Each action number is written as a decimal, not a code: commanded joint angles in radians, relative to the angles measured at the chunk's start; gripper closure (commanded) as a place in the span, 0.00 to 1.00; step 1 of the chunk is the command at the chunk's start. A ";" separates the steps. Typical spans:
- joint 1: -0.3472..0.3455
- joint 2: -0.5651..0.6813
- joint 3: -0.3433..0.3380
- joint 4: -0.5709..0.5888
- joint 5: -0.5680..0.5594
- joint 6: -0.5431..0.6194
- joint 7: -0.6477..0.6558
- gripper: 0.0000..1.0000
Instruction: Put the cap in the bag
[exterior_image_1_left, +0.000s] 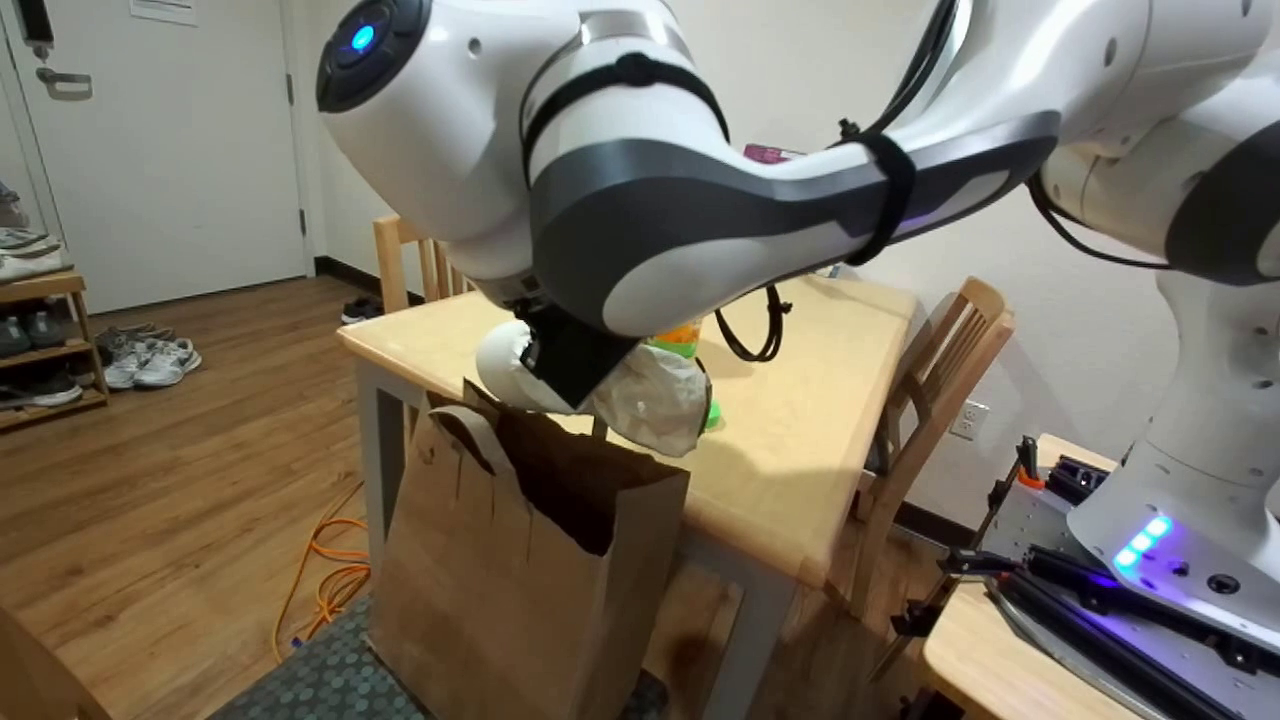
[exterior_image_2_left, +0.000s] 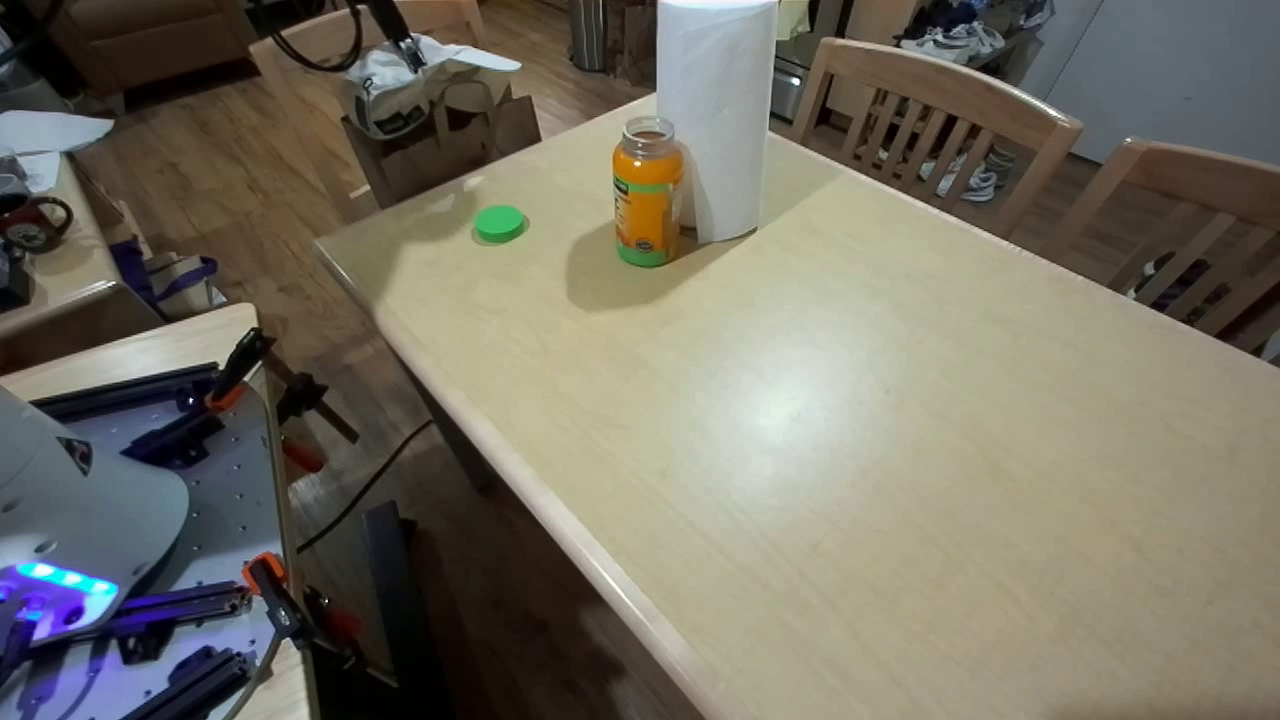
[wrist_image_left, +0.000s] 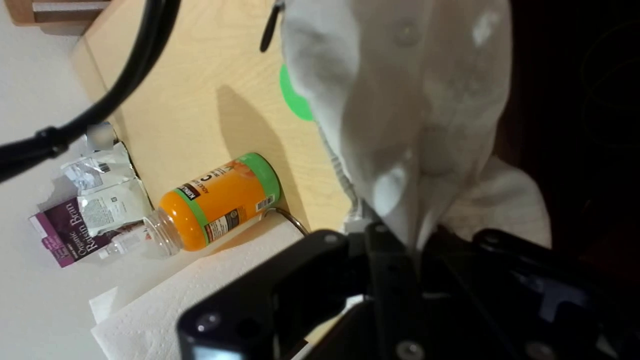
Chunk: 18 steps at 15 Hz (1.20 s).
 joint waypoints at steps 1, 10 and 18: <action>0.010 0.005 0.009 0.026 0.020 -0.029 0.029 0.95; 0.049 0.002 0.009 0.028 0.023 -0.028 0.062 0.95; 0.021 0.022 0.017 0.034 0.060 -0.029 0.055 0.96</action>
